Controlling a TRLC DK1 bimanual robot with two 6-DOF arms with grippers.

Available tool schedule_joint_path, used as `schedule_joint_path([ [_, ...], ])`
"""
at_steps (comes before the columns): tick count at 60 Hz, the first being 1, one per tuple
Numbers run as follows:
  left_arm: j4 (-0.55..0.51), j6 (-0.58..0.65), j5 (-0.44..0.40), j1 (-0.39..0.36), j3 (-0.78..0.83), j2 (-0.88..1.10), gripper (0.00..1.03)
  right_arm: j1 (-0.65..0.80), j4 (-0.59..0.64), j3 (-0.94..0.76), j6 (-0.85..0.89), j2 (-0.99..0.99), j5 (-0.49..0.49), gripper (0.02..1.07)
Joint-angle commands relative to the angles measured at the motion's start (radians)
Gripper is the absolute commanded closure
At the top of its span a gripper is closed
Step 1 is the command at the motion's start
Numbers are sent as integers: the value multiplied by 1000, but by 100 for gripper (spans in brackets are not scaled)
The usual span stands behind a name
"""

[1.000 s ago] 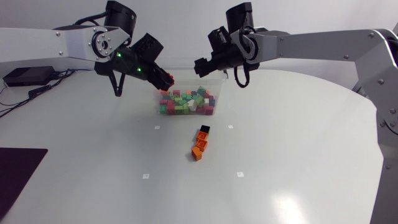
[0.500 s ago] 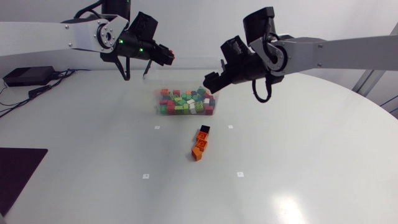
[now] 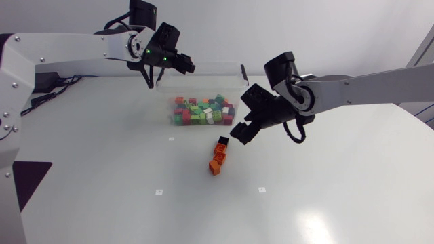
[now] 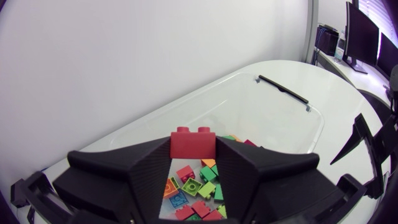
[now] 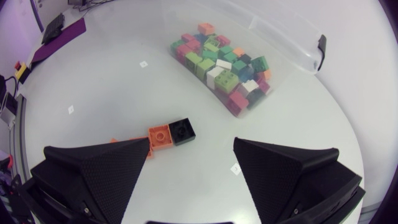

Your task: Place the duplo bricks in the container

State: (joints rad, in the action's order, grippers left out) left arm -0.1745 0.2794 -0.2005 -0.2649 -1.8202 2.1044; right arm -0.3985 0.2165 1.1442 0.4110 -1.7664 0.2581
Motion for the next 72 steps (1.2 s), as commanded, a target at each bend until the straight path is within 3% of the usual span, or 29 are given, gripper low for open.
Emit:
schedule_joint_path([
  [1,-5,-26,9,-8,-48,35,42,-8,14,-15,57,-59,3,10],
  [6,-13,-26,16,-8,-47,34,19,-7,6,8,78,-117,0,10],
  [16,-22,-23,16,-2,10,-35,6,-10,-6,52,111,-199,-17,10],
  [37,-23,43,-5,4,331,-386,7,-14,-17,181,146,-344,-34,10],
  [54,-105,126,-54,-2,526,-598,7,-30,15,259,167,-387,-33,14],
  [65,-220,201,-91,-5,576,-653,7,-46,64,296,199,-412,-33,32],
  [72,-253,231,-119,-13,633,-684,7,-53,75,302,203,-423,-30,55],
])
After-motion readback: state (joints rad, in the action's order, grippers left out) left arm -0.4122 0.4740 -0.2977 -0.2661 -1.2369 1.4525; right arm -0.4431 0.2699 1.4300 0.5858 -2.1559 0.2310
